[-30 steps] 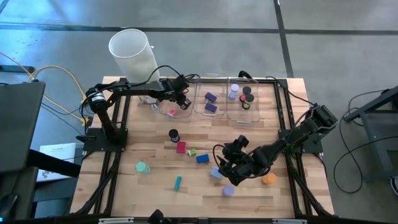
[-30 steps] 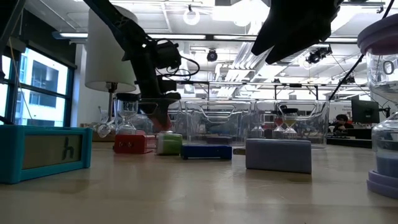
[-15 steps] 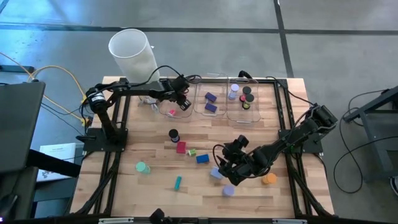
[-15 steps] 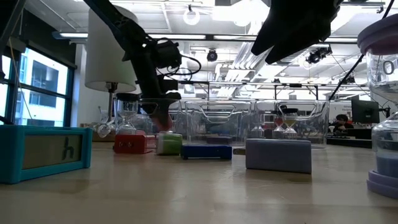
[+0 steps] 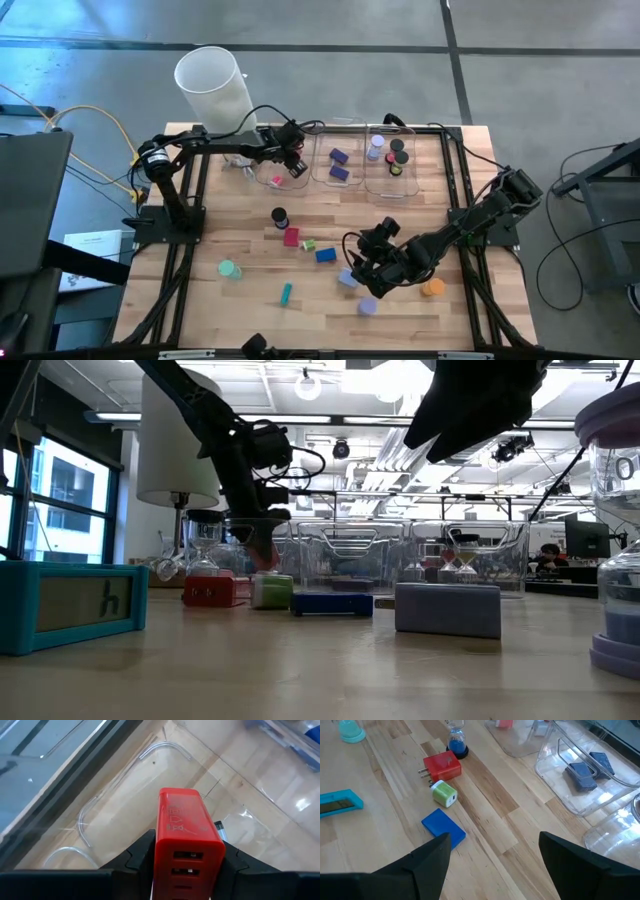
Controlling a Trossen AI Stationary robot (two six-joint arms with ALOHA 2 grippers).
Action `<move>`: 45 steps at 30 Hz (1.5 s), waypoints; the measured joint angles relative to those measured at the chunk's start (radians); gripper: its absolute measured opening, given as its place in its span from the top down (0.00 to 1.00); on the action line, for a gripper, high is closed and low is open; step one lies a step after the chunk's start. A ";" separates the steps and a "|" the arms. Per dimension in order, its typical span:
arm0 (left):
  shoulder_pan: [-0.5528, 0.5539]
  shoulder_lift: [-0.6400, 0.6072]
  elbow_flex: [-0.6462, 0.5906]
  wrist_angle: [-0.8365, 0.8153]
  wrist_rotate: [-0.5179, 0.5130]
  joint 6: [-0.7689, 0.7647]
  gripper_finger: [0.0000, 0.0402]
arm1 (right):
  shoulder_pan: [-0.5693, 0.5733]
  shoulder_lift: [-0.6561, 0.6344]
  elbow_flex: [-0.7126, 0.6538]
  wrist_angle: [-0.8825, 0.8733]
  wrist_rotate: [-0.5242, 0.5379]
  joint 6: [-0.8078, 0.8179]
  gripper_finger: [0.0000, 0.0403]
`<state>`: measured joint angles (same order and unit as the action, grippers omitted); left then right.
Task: Pick & Place Office items
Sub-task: Put the right red charger adapter into the left transparent bin, then put the yellow hourglass into the right transparent bin
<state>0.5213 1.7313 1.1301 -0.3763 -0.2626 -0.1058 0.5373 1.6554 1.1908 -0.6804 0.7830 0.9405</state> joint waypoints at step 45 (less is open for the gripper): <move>-0.422 -0.453 0.006 -0.274 0.010 0.150 0.51 | 0.006 0.000 0.000 0.041 -0.006 -0.100 0.28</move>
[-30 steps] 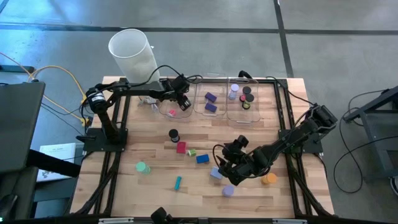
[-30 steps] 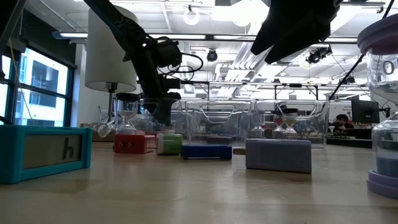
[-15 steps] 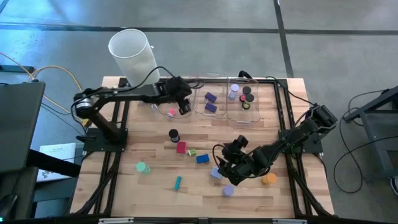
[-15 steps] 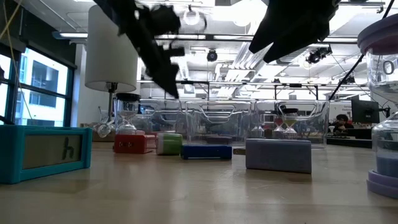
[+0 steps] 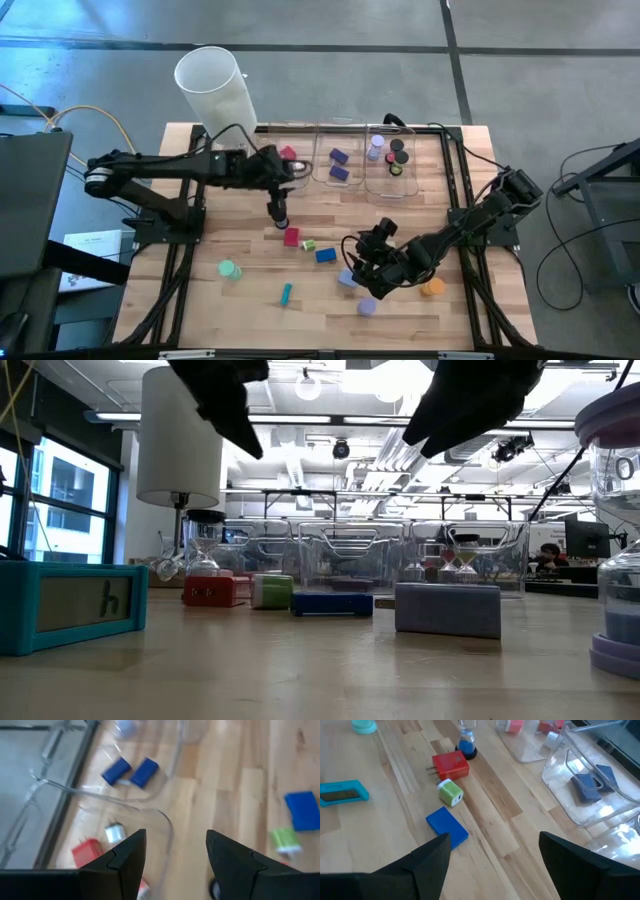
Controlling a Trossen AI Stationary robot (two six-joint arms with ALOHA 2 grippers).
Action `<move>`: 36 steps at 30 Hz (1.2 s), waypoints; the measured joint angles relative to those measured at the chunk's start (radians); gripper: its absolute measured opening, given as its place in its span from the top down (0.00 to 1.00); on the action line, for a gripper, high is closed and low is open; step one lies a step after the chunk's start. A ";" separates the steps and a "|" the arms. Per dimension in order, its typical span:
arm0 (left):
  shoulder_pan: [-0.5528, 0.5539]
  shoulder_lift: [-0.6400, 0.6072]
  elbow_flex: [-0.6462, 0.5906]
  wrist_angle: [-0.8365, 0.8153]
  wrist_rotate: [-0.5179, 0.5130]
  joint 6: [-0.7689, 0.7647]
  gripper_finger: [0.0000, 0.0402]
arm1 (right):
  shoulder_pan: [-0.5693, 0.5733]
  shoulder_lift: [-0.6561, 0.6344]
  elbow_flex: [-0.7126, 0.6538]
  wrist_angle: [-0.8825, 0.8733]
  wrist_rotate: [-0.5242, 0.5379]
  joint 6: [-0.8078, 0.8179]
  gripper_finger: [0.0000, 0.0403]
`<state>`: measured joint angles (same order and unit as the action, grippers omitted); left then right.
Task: Pick & Place Office items
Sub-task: Put the yellow hourglass into the right transparent bin
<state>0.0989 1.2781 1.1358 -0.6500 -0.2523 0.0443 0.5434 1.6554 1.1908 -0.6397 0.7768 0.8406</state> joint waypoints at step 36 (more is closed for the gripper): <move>-0.124 -0.007 -0.001 -0.069 0.081 0.012 0.51 | -0.165 -0.074 0.001 -0.170 -0.514 0.098 0.28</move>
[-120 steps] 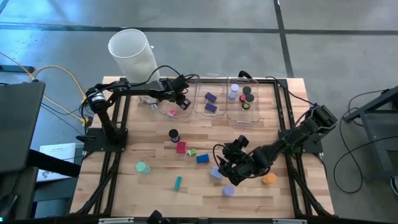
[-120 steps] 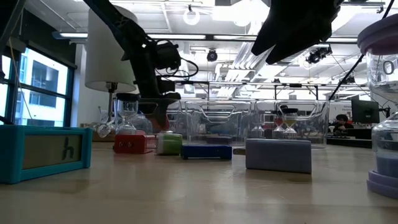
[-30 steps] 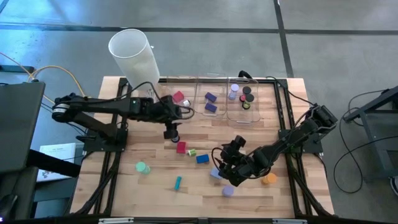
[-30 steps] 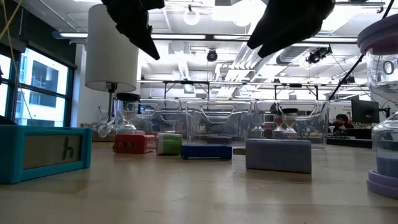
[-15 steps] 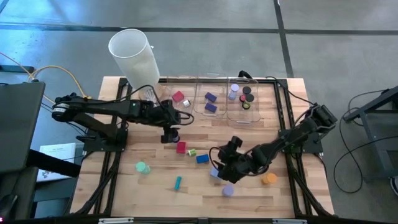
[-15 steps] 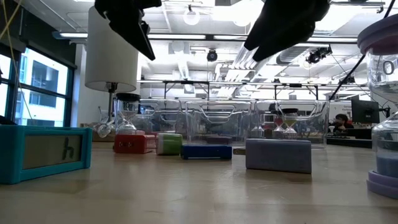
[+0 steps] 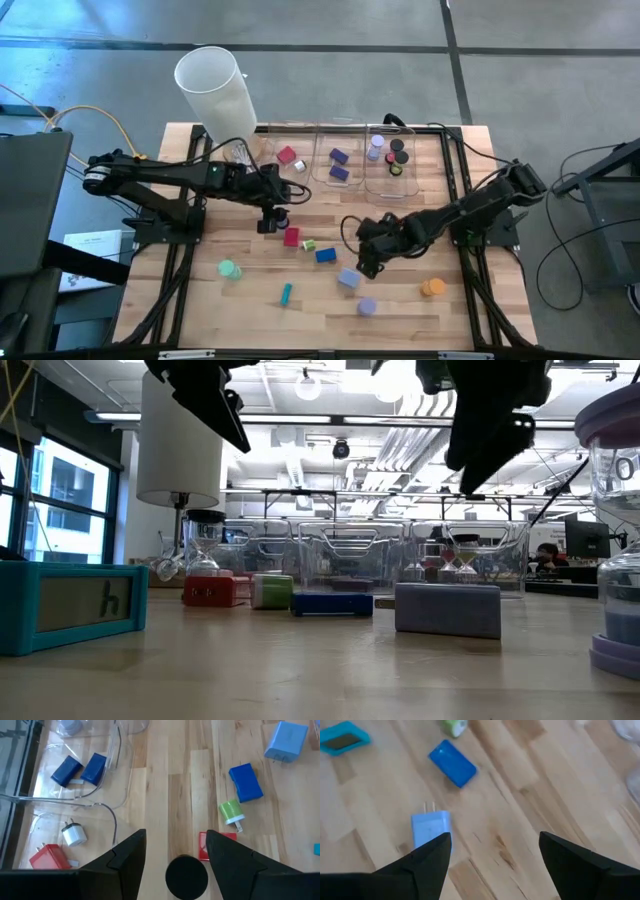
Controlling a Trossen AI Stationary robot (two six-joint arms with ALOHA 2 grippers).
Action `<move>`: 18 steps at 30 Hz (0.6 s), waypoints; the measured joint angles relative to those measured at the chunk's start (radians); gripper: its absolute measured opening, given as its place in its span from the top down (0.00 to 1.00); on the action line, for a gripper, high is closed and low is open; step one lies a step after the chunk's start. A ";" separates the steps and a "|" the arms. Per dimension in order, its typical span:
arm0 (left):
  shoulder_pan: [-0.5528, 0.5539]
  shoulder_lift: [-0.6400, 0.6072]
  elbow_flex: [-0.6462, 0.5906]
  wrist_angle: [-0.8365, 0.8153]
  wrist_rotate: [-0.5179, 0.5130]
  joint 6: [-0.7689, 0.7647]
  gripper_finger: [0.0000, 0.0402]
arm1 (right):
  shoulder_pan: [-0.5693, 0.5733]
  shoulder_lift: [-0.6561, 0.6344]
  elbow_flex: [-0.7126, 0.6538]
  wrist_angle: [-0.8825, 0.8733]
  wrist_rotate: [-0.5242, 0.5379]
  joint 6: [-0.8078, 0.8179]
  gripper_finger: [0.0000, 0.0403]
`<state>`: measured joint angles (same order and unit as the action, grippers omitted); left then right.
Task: Pick & Place Office items
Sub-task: Put the yellow hourglass into the right transparent bin
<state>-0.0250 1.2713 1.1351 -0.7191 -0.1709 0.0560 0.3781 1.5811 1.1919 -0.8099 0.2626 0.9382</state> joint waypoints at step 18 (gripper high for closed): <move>0.000 0.000 -0.008 0.002 0.046 0.000 0.51 | 0.077 -0.146 0.000 -0.402 -0.333 0.531 0.28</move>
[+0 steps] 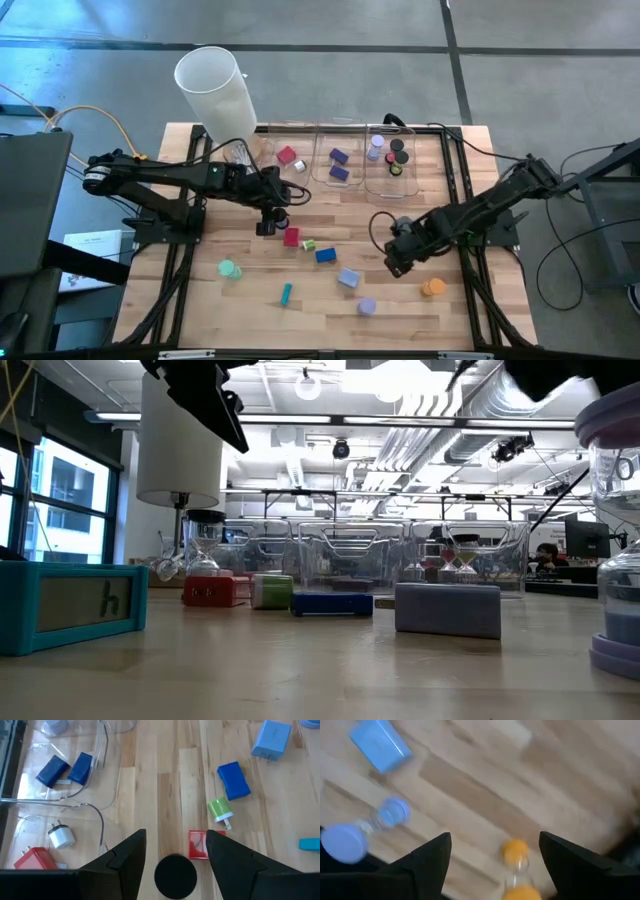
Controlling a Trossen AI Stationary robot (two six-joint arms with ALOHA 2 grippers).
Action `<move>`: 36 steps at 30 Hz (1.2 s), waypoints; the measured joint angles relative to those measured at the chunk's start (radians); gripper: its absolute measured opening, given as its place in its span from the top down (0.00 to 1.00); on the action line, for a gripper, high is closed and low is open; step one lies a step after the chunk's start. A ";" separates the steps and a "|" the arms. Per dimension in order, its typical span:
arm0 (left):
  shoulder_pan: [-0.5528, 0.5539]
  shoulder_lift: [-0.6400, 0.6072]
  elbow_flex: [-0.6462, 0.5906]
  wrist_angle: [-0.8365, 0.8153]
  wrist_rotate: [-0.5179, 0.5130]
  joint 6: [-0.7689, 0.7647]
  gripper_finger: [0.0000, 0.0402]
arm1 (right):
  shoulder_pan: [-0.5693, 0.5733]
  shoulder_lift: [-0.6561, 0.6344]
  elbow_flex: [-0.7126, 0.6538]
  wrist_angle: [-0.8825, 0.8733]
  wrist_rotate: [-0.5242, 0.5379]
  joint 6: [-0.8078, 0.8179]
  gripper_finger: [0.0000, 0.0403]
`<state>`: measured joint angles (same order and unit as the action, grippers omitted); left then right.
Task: Pick & Place Office items
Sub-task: Put the yellow hourglass into the right transparent bin
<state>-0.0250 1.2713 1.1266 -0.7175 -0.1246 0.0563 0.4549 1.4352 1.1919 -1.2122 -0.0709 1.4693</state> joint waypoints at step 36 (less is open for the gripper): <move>0.000 0.000 -0.019 0.071 0.041 0.015 0.51 | 0.458 -0.006 0.000 -0.070 0.073 0.726 0.28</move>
<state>-0.0246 1.2713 1.1080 -0.6460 -0.0834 0.0715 0.9128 1.4288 1.1915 -1.2823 0.0022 2.1957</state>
